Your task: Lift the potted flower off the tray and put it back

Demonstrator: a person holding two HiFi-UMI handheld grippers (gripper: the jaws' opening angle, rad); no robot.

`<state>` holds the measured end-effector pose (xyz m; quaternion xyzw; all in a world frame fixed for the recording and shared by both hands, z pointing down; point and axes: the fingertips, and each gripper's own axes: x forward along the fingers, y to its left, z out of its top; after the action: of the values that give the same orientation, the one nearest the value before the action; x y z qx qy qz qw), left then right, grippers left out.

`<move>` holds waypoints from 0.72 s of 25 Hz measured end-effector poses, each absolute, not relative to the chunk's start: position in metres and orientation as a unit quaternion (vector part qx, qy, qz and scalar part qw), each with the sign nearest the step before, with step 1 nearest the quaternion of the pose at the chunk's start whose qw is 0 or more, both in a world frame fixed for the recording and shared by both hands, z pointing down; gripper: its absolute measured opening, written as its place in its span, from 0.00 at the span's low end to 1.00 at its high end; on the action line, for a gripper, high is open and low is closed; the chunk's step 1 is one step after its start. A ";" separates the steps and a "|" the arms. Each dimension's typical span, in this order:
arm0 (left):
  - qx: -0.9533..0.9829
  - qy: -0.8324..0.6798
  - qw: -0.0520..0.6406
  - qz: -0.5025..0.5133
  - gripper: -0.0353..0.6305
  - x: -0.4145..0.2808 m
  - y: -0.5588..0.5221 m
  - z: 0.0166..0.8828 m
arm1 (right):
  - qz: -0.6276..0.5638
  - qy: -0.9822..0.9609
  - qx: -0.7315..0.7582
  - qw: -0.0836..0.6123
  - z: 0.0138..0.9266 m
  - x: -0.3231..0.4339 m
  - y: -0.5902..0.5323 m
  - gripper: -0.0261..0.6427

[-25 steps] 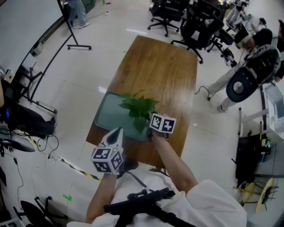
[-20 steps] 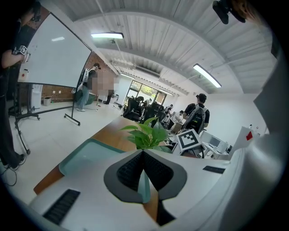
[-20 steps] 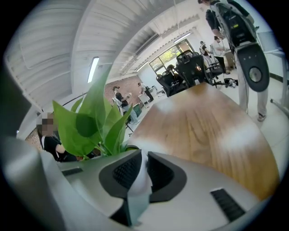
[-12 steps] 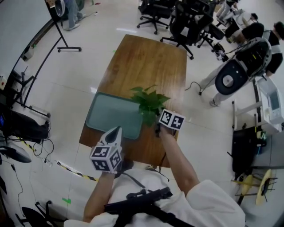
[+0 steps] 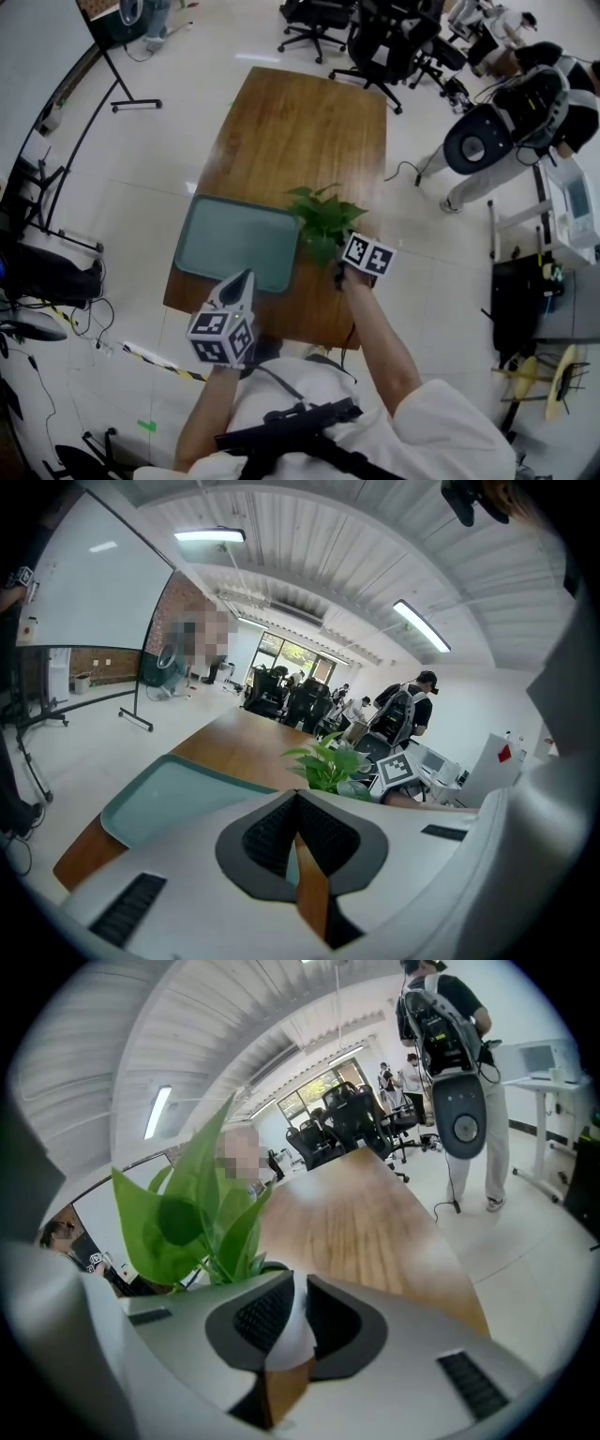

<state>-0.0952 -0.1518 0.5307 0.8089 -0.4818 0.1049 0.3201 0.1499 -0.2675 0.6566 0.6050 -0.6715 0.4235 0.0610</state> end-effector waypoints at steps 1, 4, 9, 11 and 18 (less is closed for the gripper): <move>0.808 -0.482 0.320 0.106 0.05 -0.096 -0.151 0.531 | 0.423 -0.671 0.606 0.062 0.659 0.152 -0.267 0.11; 0.805 -0.486 0.322 0.110 0.05 -0.099 -0.149 0.534 | 0.421 -0.668 0.610 0.062 0.662 0.154 -0.266 0.11; 0.802 -0.489 0.325 0.110 0.05 -0.101 -0.146 0.536 | 0.421 -0.667 0.612 0.060 0.668 0.155 -0.264 0.11; 0.801 -0.490 0.326 0.110 0.05 -0.102 -0.145 0.537 | 0.420 -0.667 0.612 0.060 0.669 0.155 -0.264 0.11; 0.801 -0.489 0.328 0.108 0.05 -0.097 -0.137 0.537 | 0.413 -0.656 0.629 0.065 0.666 0.161 -0.259 0.17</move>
<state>-0.0973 -0.1366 0.5369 0.8010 -0.4886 0.1085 0.3284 0.1611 -0.2593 0.6663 0.6285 -0.6557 0.4133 0.0649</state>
